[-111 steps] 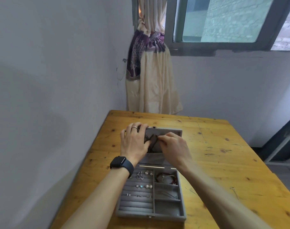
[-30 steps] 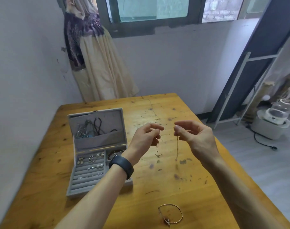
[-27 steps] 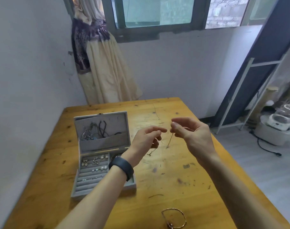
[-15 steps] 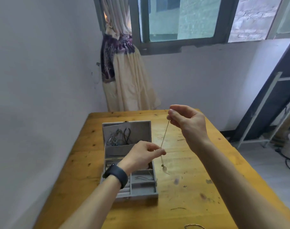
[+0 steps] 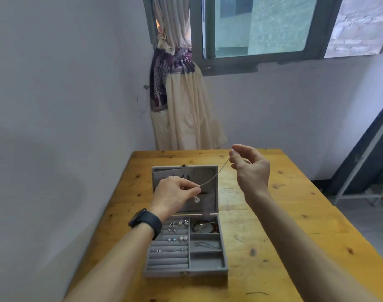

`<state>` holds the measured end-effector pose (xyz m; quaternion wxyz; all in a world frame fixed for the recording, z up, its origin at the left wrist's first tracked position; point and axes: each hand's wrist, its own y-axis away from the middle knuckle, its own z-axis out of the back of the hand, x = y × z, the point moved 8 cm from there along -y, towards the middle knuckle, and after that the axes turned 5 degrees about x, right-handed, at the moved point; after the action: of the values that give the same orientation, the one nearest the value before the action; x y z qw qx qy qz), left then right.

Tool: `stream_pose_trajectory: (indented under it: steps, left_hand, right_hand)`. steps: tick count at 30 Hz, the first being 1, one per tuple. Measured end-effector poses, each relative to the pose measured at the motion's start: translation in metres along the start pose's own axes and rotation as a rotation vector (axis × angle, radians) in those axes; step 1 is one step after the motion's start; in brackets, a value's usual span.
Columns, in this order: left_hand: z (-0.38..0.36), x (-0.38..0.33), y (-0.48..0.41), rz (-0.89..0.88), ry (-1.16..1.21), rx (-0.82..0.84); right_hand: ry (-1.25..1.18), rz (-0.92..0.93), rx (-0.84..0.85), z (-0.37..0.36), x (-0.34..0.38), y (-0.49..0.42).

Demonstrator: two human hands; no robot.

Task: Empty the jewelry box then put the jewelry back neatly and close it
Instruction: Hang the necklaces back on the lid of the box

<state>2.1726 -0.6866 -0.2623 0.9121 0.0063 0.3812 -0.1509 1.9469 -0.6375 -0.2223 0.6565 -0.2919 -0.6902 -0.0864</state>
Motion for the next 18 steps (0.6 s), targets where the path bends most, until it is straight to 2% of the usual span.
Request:
stream_pose_trajectory:
  steps: [5,11,15,18]
  left_hand:
    - [-0.011,0.006,-0.019,0.052,-0.116,-0.084]
    - [-0.029,0.010,-0.034,0.064,-0.236,-0.055]
    - [-0.027,0.013,-0.035,0.052,-0.309,-0.118]
    - [-0.026,0.014,-0.034,0.049,-0.322,-0.111]
  right_hand:
    - [-0.011,0.016,0.026,-0.016,-0.004,-0.012]
    - [0.051,0.061,0.090,-0.034,-0.006,-0.020]
    - [0.151,0.082,0.175,-0.047,-0.014,-0.018]
    - [0.137,0.078,0.169,-0.051,-0.014,-0.018]
